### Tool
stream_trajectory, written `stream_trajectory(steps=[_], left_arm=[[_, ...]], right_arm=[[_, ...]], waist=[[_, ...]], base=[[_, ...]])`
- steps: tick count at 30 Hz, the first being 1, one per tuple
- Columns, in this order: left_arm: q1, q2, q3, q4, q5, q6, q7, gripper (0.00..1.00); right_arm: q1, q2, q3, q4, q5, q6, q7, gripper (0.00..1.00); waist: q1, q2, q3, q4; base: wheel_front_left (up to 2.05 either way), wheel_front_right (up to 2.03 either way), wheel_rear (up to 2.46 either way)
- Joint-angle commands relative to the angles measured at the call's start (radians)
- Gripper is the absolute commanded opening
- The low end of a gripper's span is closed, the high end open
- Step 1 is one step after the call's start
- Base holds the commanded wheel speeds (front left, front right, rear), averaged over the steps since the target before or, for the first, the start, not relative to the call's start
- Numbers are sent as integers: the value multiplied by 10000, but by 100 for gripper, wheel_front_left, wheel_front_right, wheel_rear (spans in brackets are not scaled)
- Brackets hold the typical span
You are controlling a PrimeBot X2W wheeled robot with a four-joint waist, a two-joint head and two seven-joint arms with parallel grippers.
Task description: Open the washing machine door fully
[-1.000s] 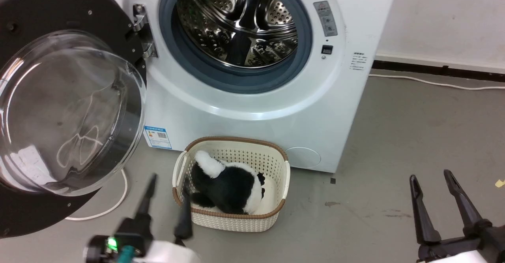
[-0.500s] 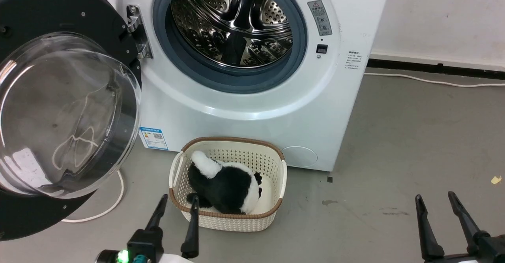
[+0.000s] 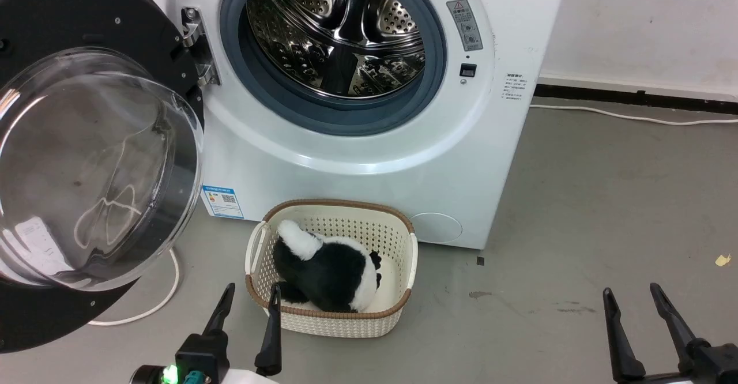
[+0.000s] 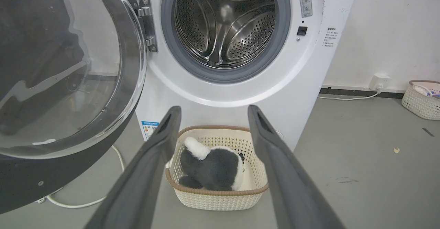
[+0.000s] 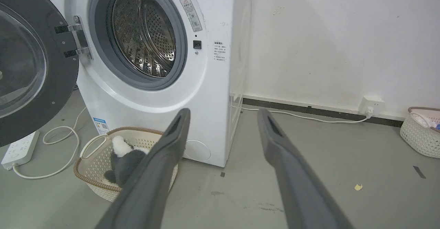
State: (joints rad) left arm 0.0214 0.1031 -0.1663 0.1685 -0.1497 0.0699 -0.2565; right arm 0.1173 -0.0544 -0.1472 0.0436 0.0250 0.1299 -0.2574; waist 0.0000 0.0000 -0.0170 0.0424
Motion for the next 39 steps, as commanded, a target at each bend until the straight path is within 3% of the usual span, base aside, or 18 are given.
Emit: stream_trajectory(steps=[1,6,7,39], left_arm=[[-9,-48,64,-2,90,-41,-53,100],[-12,-95,120,-88,97,-82,-53,100],[-1,-37,126,-55,61,-33,2,0],[-49,-128,472,-410,380,-176,580,0]], right_arm=[[-72,41,22,33,-52,8,-44,100],[-103,41,41,54,-51,8,-44,100],[-29,2,26,36,-23,0,2,0],[-283,9,344,-69,-72,2,580,0]], waist=[[0,0,7,1],[0,0,44,1],[0,0,45,0],[0,0,76,-98]], base=[[0,0,0],[0,0,0],[0,0,0],[0,0,0]])
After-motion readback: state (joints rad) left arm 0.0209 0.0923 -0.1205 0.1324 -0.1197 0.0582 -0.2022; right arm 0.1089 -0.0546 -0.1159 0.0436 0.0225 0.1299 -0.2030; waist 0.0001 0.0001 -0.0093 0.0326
